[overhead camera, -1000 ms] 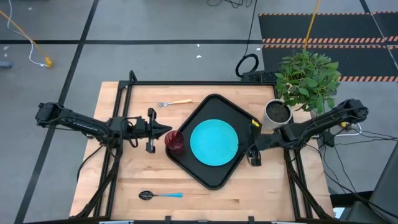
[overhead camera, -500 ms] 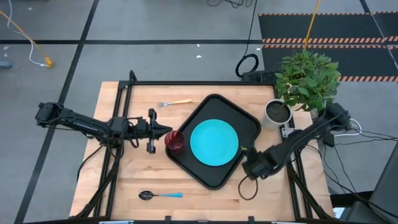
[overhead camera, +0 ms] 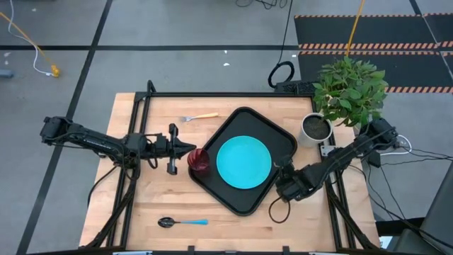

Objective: Pick and place plate/cup/fork/spoon on tray
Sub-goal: Adjust the black serving tray

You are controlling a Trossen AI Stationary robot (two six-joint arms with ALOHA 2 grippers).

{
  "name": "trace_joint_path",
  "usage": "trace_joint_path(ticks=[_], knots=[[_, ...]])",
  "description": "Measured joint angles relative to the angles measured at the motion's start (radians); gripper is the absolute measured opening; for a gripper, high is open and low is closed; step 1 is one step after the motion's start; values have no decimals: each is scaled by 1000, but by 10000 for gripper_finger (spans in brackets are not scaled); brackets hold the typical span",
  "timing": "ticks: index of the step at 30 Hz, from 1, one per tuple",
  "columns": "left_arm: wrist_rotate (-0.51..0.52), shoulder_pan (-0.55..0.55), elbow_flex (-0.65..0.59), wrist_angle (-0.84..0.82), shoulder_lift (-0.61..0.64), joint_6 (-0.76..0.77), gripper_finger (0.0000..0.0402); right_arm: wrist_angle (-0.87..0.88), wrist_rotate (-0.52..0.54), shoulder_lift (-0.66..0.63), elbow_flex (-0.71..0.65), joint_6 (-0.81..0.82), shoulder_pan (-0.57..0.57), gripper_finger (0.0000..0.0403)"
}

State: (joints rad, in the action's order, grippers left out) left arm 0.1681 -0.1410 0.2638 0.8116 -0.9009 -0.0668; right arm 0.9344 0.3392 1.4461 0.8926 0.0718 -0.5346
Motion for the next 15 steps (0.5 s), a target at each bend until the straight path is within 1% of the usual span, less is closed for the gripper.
trace_joint_path(ticks=[4,8,12,15], knots=[[0,0,0,0,0,-10,3,-62,0,4,-38,-4,1,147],[0,0,0,0,0,-7,3,-74,30,4,-39,-13,5,129],[0,0,0,0,0,-8,3,-134,6,4,-39,-52,29,108],[10,0,0,0,0,-8,3,-183,-3,4,-39,-89,43,99]])
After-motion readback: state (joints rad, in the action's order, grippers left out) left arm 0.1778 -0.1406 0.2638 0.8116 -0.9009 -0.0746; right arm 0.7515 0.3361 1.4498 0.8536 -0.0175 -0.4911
